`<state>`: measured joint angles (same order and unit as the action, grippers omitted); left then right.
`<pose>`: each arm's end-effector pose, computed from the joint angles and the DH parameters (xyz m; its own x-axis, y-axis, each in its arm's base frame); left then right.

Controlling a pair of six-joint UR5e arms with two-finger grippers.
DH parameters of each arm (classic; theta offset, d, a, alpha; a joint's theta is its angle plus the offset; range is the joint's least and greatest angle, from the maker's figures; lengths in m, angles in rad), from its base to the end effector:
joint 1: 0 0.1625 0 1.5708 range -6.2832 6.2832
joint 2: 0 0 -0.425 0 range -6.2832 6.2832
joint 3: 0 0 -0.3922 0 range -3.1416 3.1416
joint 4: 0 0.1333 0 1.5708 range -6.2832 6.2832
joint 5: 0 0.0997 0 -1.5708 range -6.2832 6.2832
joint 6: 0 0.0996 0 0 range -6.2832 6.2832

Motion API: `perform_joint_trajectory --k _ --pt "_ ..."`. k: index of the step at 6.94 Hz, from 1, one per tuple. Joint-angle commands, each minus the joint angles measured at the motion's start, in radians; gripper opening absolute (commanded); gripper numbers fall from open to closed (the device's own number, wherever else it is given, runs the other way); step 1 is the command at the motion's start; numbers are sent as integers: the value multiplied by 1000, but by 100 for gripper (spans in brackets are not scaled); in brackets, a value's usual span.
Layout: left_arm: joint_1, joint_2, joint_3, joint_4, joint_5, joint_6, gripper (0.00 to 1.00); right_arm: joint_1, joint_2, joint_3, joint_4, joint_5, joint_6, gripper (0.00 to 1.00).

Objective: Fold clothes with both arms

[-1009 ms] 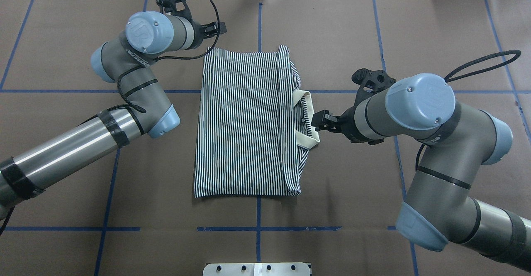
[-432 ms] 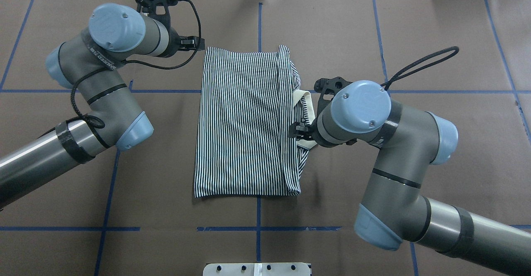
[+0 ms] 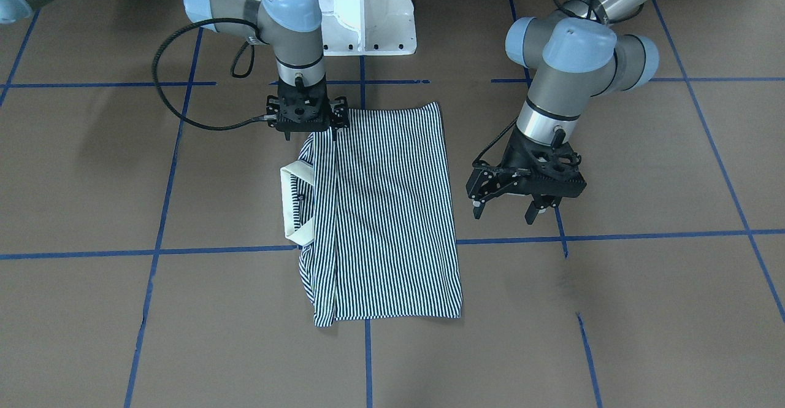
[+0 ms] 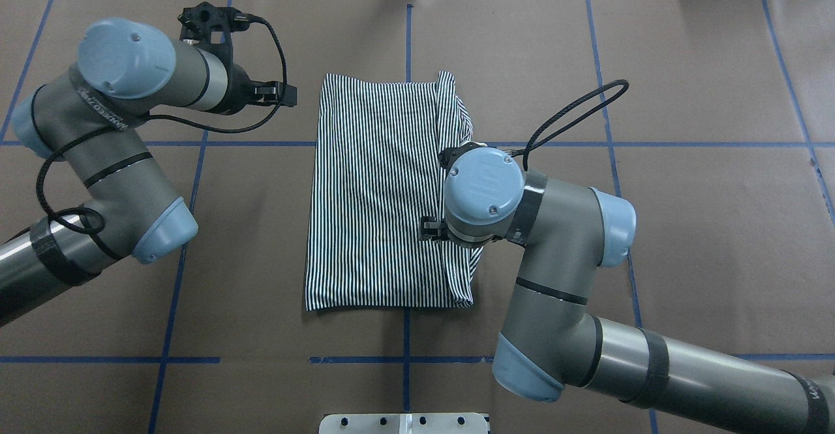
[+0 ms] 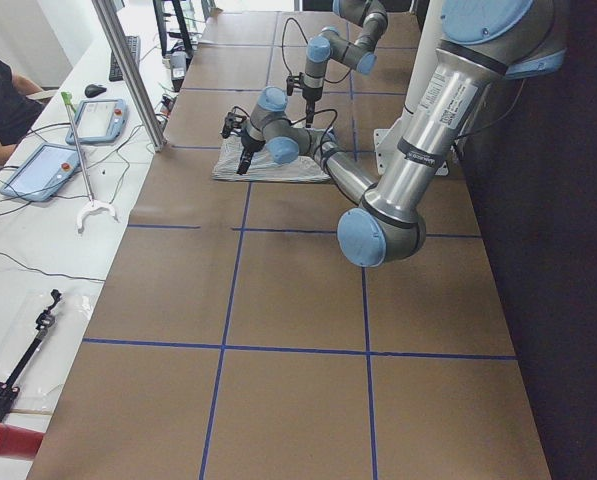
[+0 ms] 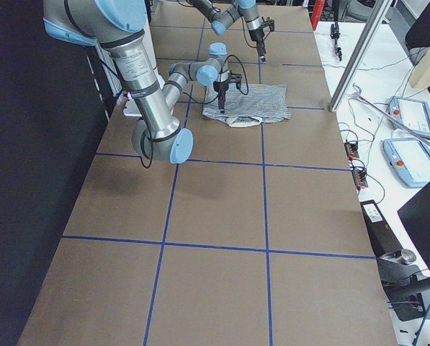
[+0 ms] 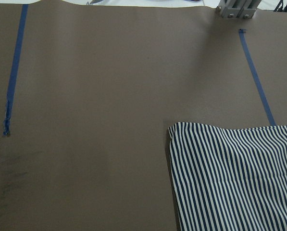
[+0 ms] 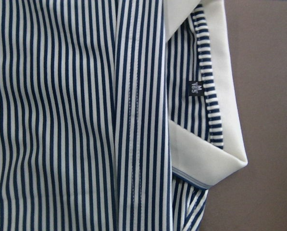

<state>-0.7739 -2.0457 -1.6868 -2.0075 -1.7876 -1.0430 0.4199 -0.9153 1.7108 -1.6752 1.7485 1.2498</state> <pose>0.3901 -0.5377 0.2869 0.5968 0.1045 -0.7956 0.2897 0.8965 0.3351 -0.5673 -0.3800 0.2313 0.7618 0.0000 0.6478 -0.0611 0.9955 0.0719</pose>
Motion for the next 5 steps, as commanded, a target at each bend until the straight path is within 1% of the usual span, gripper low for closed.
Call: perform_joint_trajectory --k 1,3,5 --pt "1 30 -37 -1 -7 -20 100 -29 47 -86 -14 9 -32 100" --pt "2 28 -37 -11 -9 -53 100 -30 55 -85 -107 12 -113 100" --pt "5 27 -34 -16 -9 -68 100 -30 52 -80 -127 16 -136 100"
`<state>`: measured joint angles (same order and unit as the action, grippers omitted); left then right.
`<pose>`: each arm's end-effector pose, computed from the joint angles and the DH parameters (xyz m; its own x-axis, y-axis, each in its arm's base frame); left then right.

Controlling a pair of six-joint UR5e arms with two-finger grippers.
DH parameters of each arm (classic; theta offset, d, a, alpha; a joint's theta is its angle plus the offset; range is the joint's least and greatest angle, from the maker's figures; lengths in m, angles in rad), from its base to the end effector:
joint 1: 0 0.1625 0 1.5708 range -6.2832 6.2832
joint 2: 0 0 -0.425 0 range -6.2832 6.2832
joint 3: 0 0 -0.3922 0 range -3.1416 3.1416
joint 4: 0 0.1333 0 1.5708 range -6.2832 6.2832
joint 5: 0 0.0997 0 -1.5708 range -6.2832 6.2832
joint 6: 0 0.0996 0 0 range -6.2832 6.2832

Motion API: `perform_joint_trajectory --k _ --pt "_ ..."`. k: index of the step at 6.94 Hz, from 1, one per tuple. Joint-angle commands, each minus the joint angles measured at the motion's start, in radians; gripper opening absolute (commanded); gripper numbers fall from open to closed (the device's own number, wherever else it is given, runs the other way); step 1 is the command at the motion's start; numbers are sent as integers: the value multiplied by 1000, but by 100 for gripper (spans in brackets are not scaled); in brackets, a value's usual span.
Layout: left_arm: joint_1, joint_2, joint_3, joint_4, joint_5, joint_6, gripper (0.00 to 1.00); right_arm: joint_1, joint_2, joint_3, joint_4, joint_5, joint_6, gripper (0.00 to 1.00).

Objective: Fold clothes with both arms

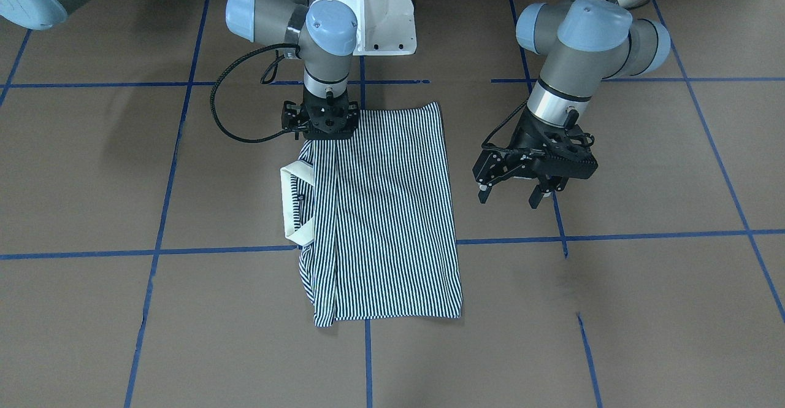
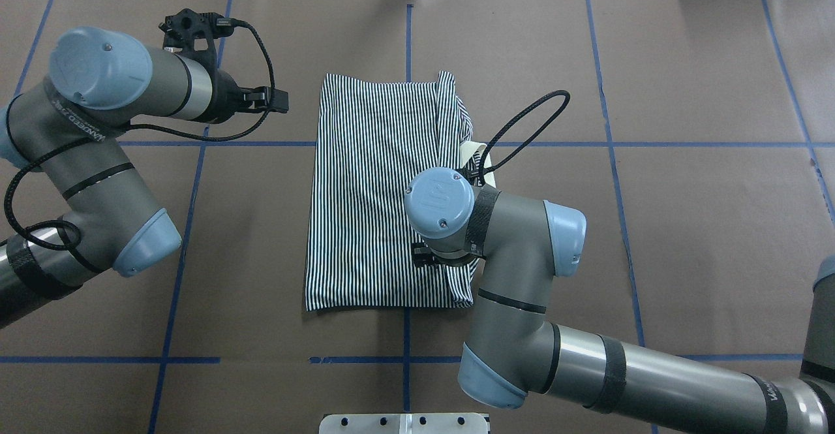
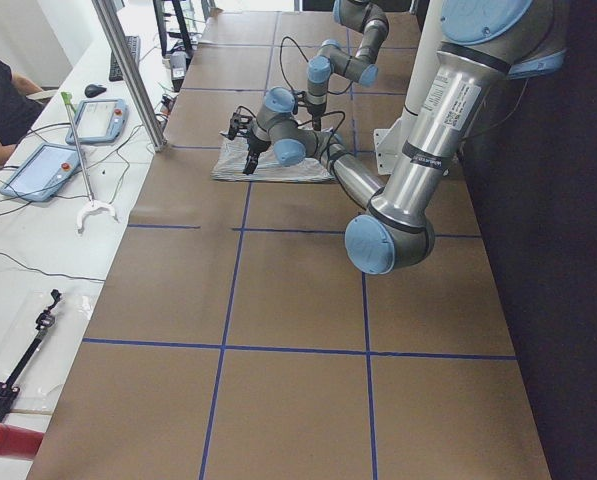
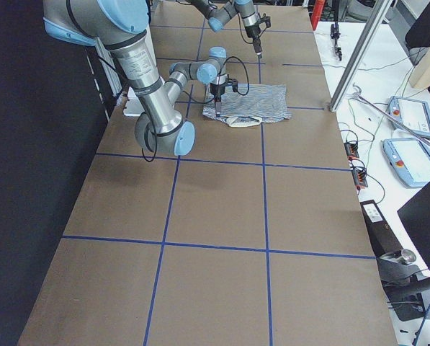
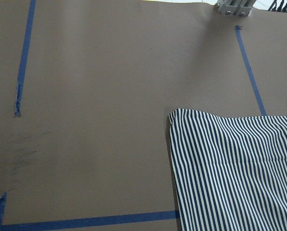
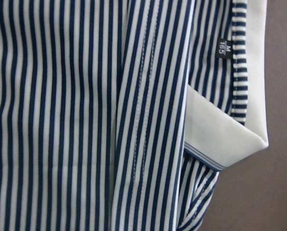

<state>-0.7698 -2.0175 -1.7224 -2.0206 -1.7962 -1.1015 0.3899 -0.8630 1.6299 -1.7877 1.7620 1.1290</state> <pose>0.3834 -0.5263 0.2870 0.5636 0.0676 -0.8233 0.3189 0.9016 0.2924 -0.5992 -0.3699 0.2445 0.8331 -0.1115 0.5418 0.0829 0.9936 0.0770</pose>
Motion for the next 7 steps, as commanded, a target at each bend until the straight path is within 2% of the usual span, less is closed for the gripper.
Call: perform_joint_trajectory --k 1,7 --pt "1 -1 0 -3 0 -9 100 0 -2 -4 -15 5 -15 100" --pt "4 -15 6 -4 1 -37 100 -6 -10 -7 -16 7 -15 100"
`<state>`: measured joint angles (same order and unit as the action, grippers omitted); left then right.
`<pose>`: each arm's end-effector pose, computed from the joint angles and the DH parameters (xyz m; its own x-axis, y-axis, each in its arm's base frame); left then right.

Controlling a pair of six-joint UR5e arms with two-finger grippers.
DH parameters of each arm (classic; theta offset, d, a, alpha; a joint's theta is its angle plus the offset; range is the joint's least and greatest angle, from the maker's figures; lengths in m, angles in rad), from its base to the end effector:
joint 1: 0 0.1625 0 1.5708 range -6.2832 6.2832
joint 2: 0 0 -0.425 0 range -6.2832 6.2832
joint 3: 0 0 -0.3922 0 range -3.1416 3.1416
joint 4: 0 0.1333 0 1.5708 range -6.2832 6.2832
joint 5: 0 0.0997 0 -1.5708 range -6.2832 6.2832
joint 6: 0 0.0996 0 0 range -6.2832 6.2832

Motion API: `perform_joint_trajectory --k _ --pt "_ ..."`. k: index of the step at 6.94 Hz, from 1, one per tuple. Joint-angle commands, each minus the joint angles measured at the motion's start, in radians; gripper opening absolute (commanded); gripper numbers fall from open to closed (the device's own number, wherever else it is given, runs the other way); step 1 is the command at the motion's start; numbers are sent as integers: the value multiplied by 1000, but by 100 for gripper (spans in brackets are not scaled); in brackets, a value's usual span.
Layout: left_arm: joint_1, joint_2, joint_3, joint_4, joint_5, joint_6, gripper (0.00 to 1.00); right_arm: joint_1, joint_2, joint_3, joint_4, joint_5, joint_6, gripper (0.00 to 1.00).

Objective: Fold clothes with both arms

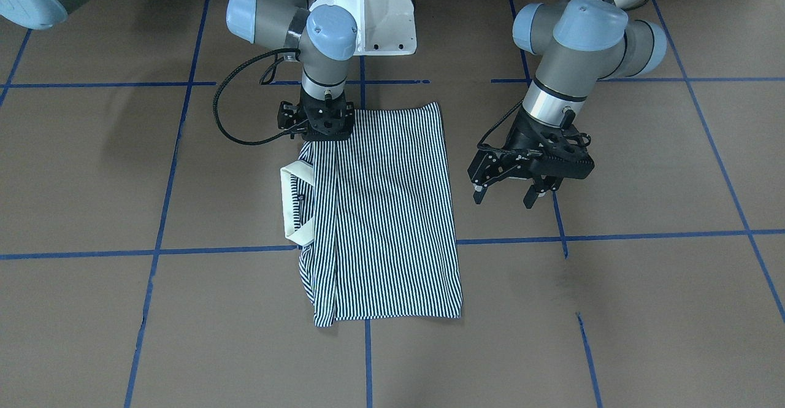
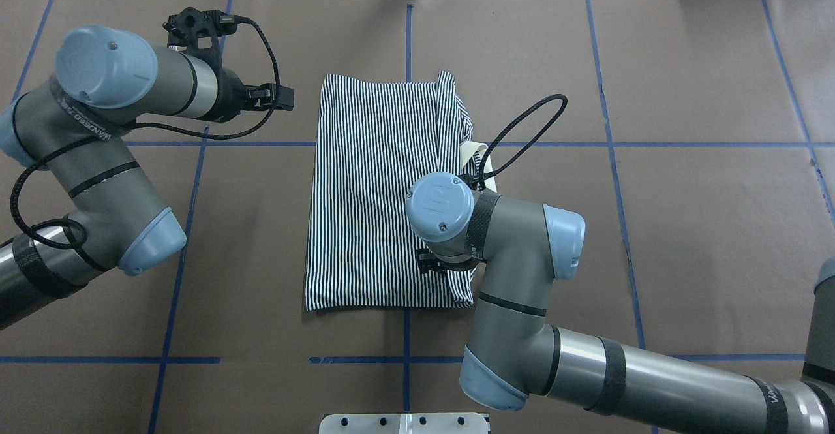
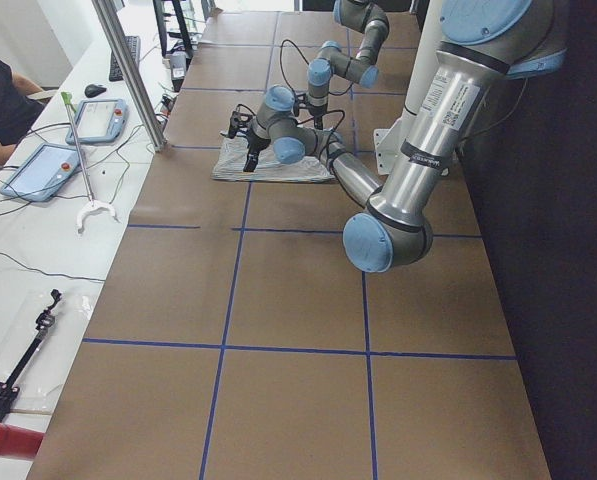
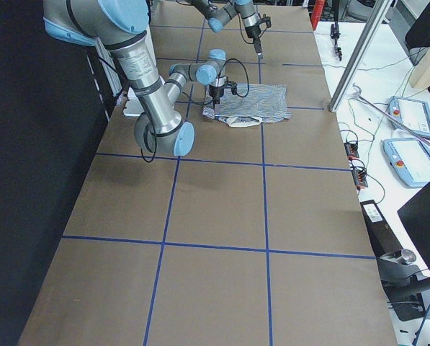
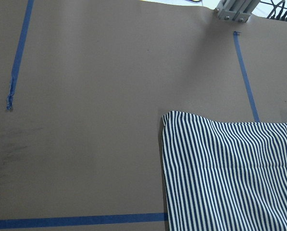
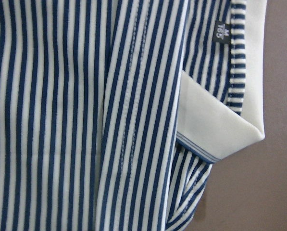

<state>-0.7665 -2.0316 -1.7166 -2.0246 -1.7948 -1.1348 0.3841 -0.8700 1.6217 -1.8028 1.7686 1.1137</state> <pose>0.3873 -0.5272 0.2800 0.5456 0.0462 -0.8368 0.3378 0.9016 0.2701 -0.6023 -0.3661 0.2548 0.8443 -0.1255 0.5209 0.1067 0.9921 0.0661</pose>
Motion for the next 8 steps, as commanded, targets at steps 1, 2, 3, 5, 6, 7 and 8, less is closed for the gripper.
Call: perform_joint_trajectory --k 1,2,3,5,6,7,8 --pt "1 -2 0 0 0 -8 100 -1 -4 1 -24 0 0 100" --pt "1 -2 2 -2 0 -22 100 -1 -4 6 -53 0 -12 100" --pt "1 -2 2 -2 0 -23 100 -1 -6 10 -76 0 -24 100" --pt "3 -2 9 -31 0 -26 100 9 -17 17 -104 0 -26 100" --pt "6 -2 31 -70 0 -52 100 13 -32 42 -136 -1 -38 100" --pt "6 -2 38 -89 0 -59 100 27 -84 99 -148 -1 -43 100" --pt "6 -4 38 -89 0 -62 100 56 -154 156 -153 -6 -90 100"
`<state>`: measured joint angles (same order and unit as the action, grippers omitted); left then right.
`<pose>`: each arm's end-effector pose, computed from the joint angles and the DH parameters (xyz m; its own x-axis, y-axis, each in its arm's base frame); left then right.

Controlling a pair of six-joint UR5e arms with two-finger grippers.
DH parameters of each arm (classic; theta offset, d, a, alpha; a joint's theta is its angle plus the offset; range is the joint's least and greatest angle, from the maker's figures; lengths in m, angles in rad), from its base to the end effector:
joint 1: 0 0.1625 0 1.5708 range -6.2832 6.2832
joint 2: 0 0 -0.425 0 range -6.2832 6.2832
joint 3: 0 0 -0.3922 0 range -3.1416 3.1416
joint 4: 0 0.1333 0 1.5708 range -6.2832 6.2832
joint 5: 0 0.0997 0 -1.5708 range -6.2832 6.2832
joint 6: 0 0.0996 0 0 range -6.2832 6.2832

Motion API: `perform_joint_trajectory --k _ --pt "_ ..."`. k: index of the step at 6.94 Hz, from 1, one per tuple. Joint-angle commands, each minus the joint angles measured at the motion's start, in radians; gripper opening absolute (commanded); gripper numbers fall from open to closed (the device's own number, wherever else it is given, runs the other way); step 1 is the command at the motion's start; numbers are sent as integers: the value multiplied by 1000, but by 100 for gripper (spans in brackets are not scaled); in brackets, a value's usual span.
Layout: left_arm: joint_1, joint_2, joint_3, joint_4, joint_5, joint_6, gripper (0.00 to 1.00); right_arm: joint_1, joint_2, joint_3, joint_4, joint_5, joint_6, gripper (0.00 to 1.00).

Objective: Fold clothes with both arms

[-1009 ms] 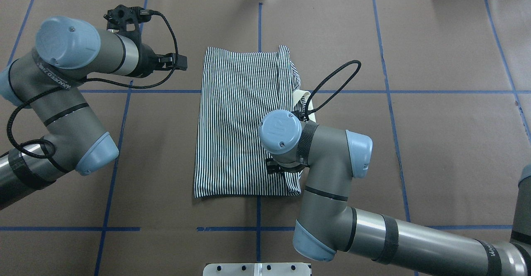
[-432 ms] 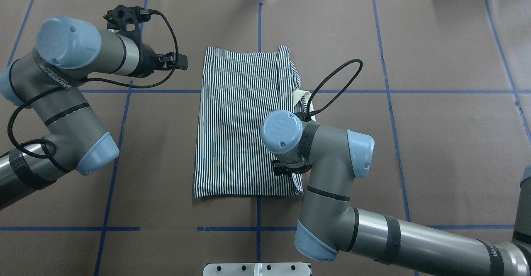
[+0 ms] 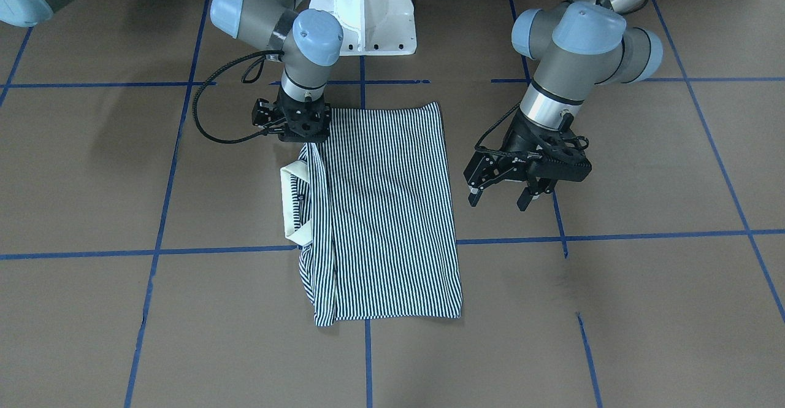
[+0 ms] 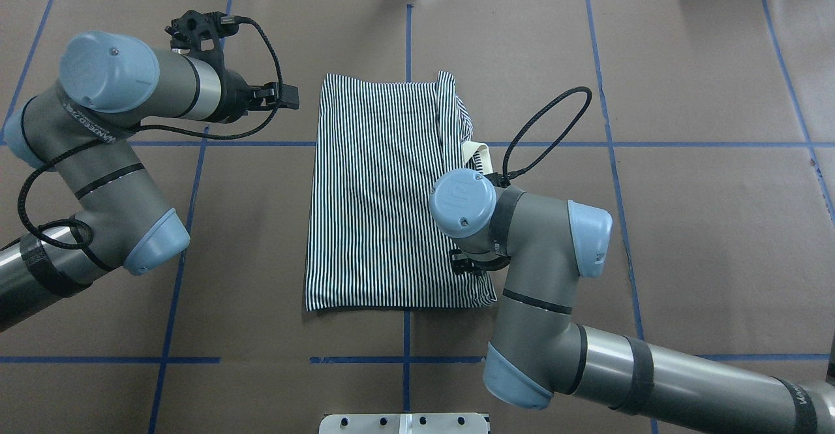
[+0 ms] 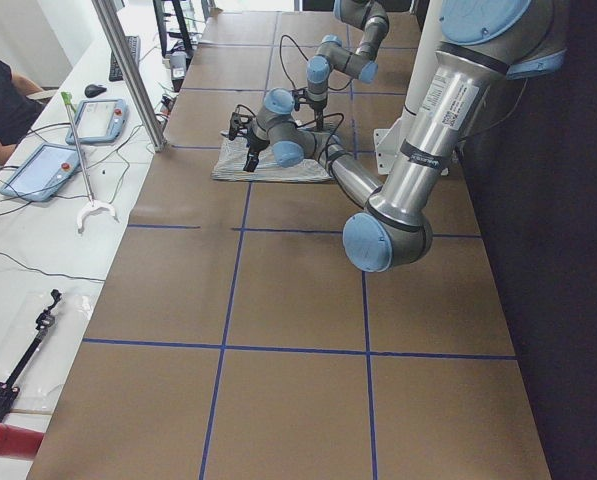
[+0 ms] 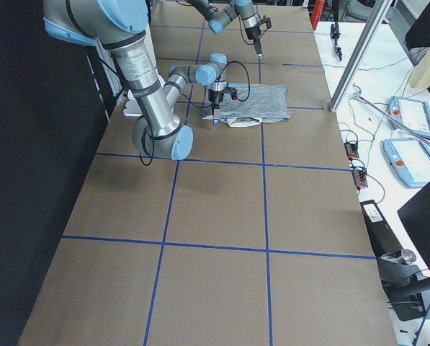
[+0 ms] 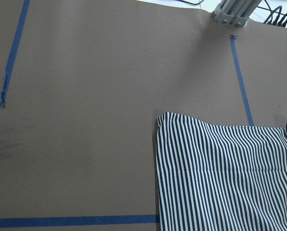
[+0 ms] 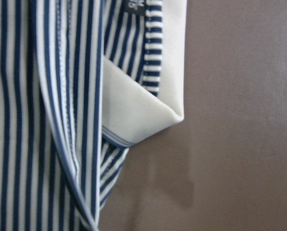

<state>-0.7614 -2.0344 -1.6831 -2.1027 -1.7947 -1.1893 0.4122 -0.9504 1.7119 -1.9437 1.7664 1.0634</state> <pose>0.3941 -0.5292 0.2832 0.4970 0.0278 -0.8673 0.3705 0.8970 0.2411 -0.5593 -0.3689 0.2903 0.8993 -0.1270 0.4185 0.1275 0.9915 0.0269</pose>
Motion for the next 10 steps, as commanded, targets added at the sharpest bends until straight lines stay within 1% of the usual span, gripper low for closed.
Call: perform_joint_trajectory --k 1,3,4,6,8,10 --pt "2 -1 5 -11 0 -7 100 45 -133 108 -9 -13 -96 100" --pt "4 -1 3 -13 0 -3 100 82 -84 109 6 -10 -105 100" --pt "4 0 3 -14 0 0 100 92 -3 62 20 -10 -106 100" --pt "2 2 5 -14 -2 2 100 82 186 -165 25 -10 -106 100" --pt "2 2 3 -14 -2 0 100 54 199 -260 72 -10 -108 100" --pt "4 2 16 -14 -2 -6 100 51 199 -258 68 2 -114 100"
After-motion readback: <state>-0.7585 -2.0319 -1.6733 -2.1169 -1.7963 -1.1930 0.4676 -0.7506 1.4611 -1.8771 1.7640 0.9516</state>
